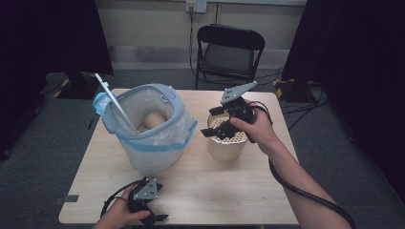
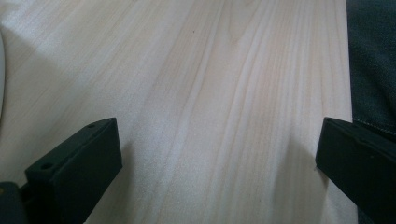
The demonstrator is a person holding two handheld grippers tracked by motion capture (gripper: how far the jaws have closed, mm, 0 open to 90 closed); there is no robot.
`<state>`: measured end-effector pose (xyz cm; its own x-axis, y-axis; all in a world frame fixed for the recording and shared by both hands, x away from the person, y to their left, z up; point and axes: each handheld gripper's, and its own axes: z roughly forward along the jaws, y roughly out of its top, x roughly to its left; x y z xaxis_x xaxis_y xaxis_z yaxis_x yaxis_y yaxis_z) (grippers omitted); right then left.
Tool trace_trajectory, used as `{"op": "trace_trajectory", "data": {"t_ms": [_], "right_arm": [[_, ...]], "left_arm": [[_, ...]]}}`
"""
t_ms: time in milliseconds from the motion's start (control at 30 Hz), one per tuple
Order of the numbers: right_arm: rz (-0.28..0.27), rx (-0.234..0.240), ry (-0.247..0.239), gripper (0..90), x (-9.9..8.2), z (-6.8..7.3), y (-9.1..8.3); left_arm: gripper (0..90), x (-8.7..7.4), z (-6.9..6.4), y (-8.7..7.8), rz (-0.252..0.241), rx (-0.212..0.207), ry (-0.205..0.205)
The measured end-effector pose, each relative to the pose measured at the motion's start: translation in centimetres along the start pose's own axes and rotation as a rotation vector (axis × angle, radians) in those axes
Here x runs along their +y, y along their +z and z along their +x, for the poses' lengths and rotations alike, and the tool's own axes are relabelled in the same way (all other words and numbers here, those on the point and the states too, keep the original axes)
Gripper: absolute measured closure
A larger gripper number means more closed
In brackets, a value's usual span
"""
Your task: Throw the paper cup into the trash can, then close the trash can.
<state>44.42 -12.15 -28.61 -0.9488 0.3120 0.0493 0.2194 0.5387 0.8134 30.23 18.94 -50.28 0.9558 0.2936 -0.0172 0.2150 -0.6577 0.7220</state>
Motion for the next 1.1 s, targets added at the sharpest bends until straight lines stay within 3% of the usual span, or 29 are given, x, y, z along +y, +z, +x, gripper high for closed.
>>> {"op": "trace_trajectory", "data": {"t_ms": [1100], "right_arm": [[0.038,0.02,0.037,14.2,-8.4,1.7,-0.6]], "left_arm": [[0.0,0.0,0.0,0.0,0.001,-0.001,-0.005]]}}
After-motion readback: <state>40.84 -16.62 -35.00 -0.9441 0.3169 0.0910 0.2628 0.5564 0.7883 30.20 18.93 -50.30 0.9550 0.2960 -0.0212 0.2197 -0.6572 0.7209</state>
